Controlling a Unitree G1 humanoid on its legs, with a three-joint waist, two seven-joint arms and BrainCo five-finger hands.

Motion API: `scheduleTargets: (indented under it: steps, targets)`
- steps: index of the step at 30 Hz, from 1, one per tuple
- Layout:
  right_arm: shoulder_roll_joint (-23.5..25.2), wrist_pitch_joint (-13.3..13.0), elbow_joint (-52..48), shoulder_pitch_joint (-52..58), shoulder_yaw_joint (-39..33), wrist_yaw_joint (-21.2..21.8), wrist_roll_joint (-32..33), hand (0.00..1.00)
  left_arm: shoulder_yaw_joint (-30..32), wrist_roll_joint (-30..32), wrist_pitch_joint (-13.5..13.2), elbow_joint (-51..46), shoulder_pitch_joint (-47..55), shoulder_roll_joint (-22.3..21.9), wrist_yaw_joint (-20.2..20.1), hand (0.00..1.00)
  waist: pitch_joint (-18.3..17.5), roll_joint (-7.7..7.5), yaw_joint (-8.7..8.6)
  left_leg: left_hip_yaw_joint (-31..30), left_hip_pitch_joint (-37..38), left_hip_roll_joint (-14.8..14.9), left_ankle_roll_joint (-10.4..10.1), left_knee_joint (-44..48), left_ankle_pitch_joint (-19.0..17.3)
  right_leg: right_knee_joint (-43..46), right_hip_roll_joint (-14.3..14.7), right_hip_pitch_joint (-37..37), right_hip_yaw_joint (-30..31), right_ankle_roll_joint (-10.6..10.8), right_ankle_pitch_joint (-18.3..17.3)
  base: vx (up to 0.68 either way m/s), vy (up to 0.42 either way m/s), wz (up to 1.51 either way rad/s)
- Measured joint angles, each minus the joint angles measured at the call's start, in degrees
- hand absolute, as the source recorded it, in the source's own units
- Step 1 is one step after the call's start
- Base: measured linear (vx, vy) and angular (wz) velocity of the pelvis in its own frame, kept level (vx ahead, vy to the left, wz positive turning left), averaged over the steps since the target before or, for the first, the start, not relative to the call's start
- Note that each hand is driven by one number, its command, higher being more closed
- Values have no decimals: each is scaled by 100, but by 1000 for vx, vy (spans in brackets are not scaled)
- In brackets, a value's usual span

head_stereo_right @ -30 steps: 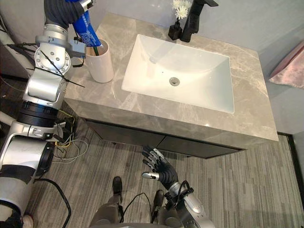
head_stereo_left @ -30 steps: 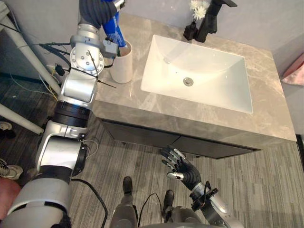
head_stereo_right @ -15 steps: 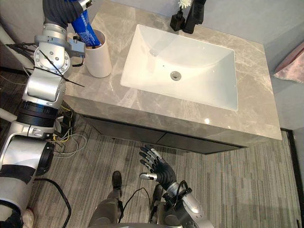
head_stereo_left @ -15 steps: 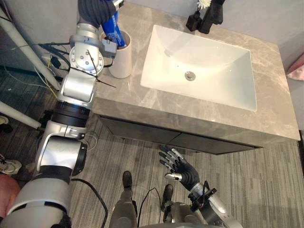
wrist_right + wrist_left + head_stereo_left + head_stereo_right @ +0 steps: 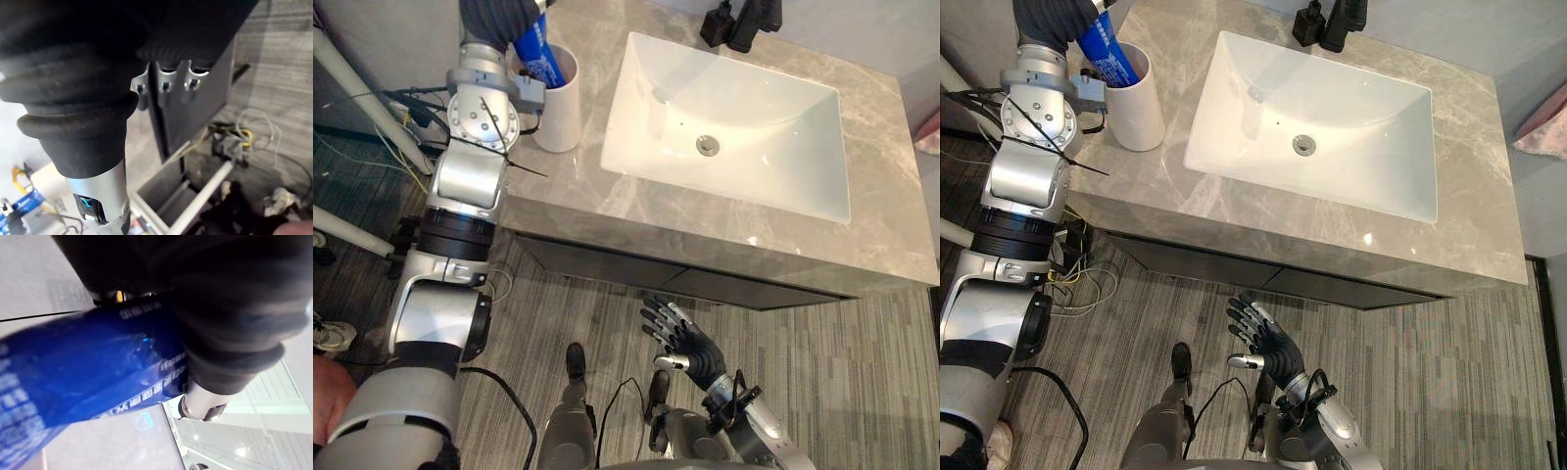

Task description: Organize washtable

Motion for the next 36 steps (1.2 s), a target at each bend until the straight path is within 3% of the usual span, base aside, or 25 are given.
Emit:
scheduleTargets:
  steps: [18,24,28,29,32,36]
  targets:
    - [-110,-49,0,-86,-46,9,114,0,-126,-177,-133,-316,19,5,-376,0,35,80,15,27,53,-15,2,11,2,22,-20,24,5,-4,-3,0,0,0]
    - [-112,-49,4,-228,-37,9,114,0,-127,-446,-264,-1098,54,93,-367,0,13,226,23,23,131,-34,16,27,13,29,-39,97,6,-6,-7,0,0,0]
    - [-117,-50,12,-235,-68,22,110,0,14,-459,-670,-2617,646,307,-380,0,-156,502,68,4,152,-61,16,-2,12,30,-62,128,3,-29,-43,2,10,2]
    - [-116,-50,19,-232,-69,31,109,0,39,-465,-735,-2751,759,318,-385,100,-196,547,89,3,157,-60,16,-2,12,29,-61,133,2,-29,-43,0,0,0]
    - [-102,-48,61,-212,-147,106,85,0,445,-706,-881,-3462,1800,317,-592,100,-399,761,173,-43,230,-55,15,-4,11,16,-55,242,-60,9,-49,5,-1,5]
    - [20,-45,250,-118,-303,119,-18,0,967,-1121,-978,-4022,3190,137,-879,100,-551,805,190,-142,278,-55,12,-5,9,-2,-48,322,-139,-17,-107,-4,-4,14]
